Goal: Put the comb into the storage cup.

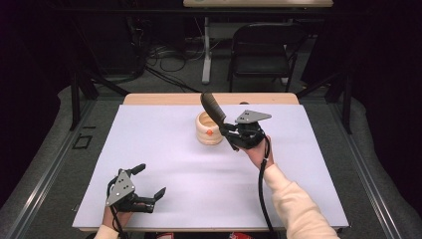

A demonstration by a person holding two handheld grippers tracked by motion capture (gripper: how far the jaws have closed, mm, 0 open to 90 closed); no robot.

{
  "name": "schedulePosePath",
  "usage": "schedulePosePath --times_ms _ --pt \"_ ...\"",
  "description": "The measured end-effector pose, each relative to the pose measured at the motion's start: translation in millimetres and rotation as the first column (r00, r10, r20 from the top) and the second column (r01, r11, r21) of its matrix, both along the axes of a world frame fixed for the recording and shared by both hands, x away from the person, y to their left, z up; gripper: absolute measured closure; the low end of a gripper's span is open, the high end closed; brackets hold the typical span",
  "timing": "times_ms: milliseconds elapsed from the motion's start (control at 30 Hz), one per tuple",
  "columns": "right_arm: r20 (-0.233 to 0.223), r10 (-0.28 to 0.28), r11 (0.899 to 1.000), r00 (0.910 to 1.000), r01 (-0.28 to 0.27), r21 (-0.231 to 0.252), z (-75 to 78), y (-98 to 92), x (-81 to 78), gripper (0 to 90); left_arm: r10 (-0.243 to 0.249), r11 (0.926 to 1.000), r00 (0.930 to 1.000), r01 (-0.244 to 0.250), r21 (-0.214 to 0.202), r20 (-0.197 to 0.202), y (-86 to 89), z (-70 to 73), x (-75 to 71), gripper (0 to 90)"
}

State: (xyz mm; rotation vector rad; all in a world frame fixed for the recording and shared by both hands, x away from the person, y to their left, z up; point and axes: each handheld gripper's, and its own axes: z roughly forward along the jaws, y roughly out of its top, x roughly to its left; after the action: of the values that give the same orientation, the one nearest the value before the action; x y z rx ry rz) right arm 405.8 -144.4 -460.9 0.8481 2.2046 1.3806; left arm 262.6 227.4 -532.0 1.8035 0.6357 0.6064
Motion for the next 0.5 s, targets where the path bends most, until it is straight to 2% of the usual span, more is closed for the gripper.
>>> schedulePosePath --times_ms 500 --pt "0.013 -0.001 1.000 0.9999 0.001 0.019 5.6 5.4 7.0 72.5 0.003 1.0000 1.0000 -0.003 0.000 0.001 0.2 0.1 -0.1 0.2"
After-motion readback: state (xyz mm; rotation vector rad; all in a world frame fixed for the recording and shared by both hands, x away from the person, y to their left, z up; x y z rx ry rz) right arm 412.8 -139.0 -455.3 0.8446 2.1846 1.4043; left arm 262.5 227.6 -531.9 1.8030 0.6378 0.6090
